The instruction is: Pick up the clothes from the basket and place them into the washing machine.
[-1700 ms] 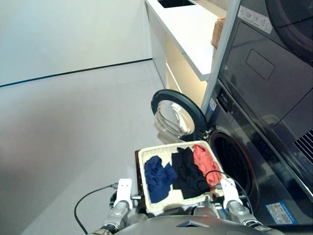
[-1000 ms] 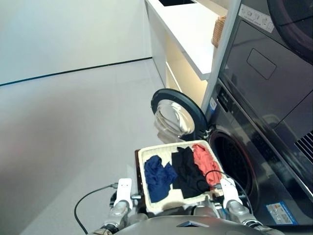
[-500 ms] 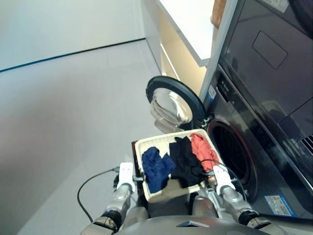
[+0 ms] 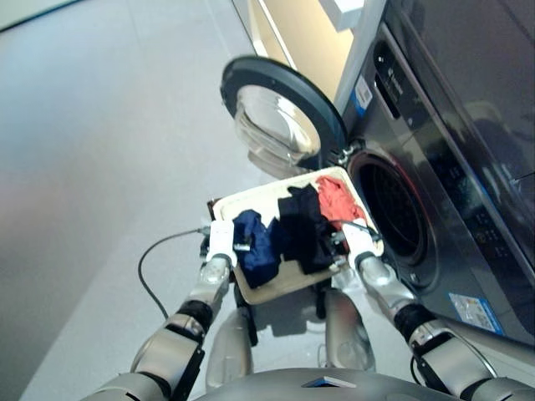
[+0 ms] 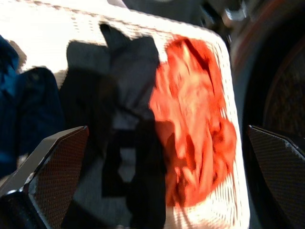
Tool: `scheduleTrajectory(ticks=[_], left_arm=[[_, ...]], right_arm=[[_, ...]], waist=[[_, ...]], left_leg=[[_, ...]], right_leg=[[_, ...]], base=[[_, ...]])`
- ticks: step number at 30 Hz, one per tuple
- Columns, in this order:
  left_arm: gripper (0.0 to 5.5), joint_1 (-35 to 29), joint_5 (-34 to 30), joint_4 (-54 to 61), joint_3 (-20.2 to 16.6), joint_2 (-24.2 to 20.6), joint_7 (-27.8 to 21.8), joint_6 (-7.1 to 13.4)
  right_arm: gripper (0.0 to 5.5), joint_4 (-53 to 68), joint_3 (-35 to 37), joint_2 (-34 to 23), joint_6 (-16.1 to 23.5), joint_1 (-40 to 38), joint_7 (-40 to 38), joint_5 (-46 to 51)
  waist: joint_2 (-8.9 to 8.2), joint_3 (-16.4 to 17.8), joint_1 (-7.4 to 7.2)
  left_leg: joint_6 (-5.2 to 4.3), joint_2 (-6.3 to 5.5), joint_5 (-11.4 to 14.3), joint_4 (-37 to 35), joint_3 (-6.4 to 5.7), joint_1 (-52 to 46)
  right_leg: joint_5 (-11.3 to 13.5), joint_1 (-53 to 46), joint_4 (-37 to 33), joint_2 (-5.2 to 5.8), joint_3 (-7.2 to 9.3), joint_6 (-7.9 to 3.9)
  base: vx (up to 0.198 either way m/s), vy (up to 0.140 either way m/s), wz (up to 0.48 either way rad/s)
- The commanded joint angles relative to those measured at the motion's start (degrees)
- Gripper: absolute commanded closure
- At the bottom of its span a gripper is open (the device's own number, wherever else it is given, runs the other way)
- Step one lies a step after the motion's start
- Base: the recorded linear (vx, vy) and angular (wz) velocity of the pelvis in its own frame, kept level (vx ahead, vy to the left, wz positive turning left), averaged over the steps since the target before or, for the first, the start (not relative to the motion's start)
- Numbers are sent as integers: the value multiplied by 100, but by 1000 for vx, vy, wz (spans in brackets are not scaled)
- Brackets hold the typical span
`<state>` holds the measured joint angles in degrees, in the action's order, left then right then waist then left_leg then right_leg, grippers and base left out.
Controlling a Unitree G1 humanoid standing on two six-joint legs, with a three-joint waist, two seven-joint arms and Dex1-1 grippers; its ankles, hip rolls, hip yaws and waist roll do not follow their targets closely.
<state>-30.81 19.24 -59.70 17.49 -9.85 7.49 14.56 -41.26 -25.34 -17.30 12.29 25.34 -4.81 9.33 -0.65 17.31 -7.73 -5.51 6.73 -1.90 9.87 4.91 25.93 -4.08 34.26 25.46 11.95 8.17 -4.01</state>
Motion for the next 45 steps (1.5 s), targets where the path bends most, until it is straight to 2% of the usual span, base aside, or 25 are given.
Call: scheduleTrajectory(ticks=[1,8,11,15,16,17,21,25,26,27,28,29,30,37,38,41,45], left_arm=[[0,-295,145,198,-17,-275,209,222],[0,-746,423,131,-179,-452,393,248],[0,-868,472,127,-237,-621,400,267],[0,-1106,514,19,-292,-876,459,272],[0,-1148,523,18,-316,-914,468,266],[0,-1191,568,6,-363,-956,484,262],[0,-1436,792,-116,-446,-1037,500,295],[0,-1617,846,-184,-506,-1088,509,299],[35,-1665,852,-221,-501,-1092,487,289],[155,-1708,874,-252,-511,-1094,481,295],[384,-1721,908,-291,-537,-1070,455,289],[524,-1720,961,-318,-566,-1040,429,293],[550,-1715,1023,-320,-600,-1002,411,307],[550,-1480,1175,-282,-624,-752,181,375],[550,-1435,1254,-240,-650,-714,149,398],[550,-1267,1459,-66,-649,-644,4,441],[550,-967,1727,464,-613,-541,-146,532]], right_arm=[[0,579,-135,34,458,208,-125,-7],[0,1127,-113,84,584,522,-136,152],[0,1307,-150,70,600,604,-47,249],[0,1547,-169,84,658,701,-2,276],[0,1548,-174,94,668,698,9,268],[0,1563,-183,94,671,714,-1,235],[0,1603,-212,165,709,810,0,243],[0,1731,-184,157,759,848,31,285],[0,1743,-173,166,765,846,37,292],[0,1742,-149,176,778,841,50,324],[0,1739,-135,177,786,833,67,335],[0,1731,-128,177,793,818,83,325],[0,1716,-116,172,802,802,100,323],[0,1488,-122,119,812,704,194,260],[0,1420,-123,111,805,707,187,234],[0,1065,-216,98,755,729,171,96],[0,763,-421,45,656,752,264,-133]], waist=[[-175,-65,-129],[-204,53,-261],[-233,83,-332],[-268,121,-429],[-233,141,-403],[-240,168,-424],[-269,203,-484],[-306,227,-531],[-316,223,-542],[-316,215,-555],[-315,206,-564],[-308,195,-566],[-297,185,-570],[-215,6,-525],[-246,-9,-544],[-216,-66,-456],[-161,-135,-303]], left_leg=[[137,187,791,1171,72,195],[140,348,1158,2048,31,1136],[148,401,1267,2413,-14,1599],[186,484,1364,2723,-3,2115],[151,538,1551,2808,-37,2115],[161,539,1570,2863,-59,2193],[165,522,1598,3007,-136,2436],[163,514,1631,3065,-144,2551],[163,512,1626,3067,-144,2575],[163,502,1629,3079,-147,2601],[163,495,1628,3077,-162,2603],[161,485,1623,3056,-172,2582],[158,482,1616,3024,-173,2555],[88,466,1481,2535,-111,2076],[116,419,1291,2421,-73,2051],[61,434,1198,2074,-24,1615],[-23,433,1049,1567,57,954]], right_leg=[[734,199,-635,264,-276,-509],[606,1087,-159,71,-529,-421],[585,1516,55,-72,-638,-381],[593,2011,216,-238,-753,-359],[404,2032,342,-307,-739,-386],[405,2122,406,-346,-771,-393],[380,2348,559,-354,-752,-384],[401,2477,610,-369,-762,-376],[412,2495,602,-370,-753,-378],[418,2501,587,-374,-756,-379],[421,2502,577,-375,-756,-375],[420,2490,567,-370,-746,-370],[426,2468,545,-356,-745,-374],[464,2089,211,-262,-703,-379],[650,2030,41,-198,-703,-346],[685,1671,-197,-155,-672,-357],[770,1077,-583,-64,-547,-385]], base=[[0,0,0],[2,5,-57],[-23,29,-229],[-1,37,-295],[82,34,-305],[85,20,-302],[-3,-1,-118],[0,0,0],[0,0,0],[0,0,0],[0,0,0],[0,0,0],[0,0,0],[-13,-4,7],[-87,-42,111],[-28,-15,37],[26,-58,60]])
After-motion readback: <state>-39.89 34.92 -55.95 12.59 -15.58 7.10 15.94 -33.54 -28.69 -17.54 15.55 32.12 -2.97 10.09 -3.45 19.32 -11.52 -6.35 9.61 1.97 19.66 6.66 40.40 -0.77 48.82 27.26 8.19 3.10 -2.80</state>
